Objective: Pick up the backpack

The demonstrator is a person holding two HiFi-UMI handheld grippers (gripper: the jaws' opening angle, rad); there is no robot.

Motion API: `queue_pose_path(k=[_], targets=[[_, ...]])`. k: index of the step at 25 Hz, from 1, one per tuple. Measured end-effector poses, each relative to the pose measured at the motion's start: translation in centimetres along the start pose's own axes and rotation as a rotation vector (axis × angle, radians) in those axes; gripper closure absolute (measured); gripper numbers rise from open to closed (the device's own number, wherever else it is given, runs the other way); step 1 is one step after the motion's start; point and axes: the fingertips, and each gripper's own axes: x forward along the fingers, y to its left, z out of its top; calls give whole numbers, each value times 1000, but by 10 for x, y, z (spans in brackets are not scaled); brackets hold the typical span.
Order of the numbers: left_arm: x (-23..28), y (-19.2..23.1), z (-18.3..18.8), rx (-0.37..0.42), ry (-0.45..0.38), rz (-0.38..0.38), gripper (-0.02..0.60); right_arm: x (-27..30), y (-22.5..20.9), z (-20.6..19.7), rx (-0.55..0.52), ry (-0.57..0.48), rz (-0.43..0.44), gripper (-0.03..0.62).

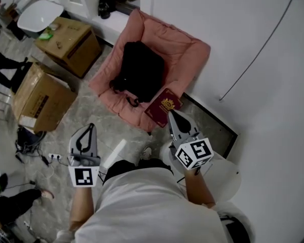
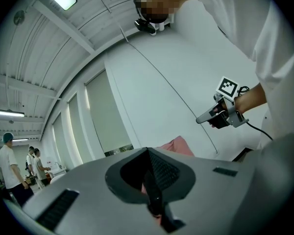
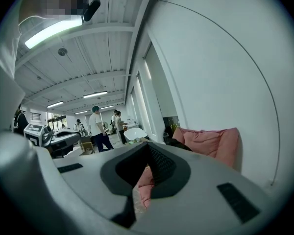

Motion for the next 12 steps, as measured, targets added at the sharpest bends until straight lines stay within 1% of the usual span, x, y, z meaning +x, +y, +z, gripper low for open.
queue_pose_path(k=[2, 6, 8, 11, 12], targets=[[5, 7, -4, -45, -1, 23, 566, 11, -2, -4, 11, 11, 6, 572], [16, 19, -10, -76, -5, 29, 566, 30, -1, -4, 24, 12, 14, 572], [24, 25, -15, -70, -20, 11, 566, 40, 2, -5, 20, 12, 12, 572], [41, 36, -25, -28, -24, -43, 566, 53, 5, -5, 15, 24, -13, 572], [48, 41, -25, -42, -38, -51, 566, 56, 4, -5, 18, 31, -27, 572]])
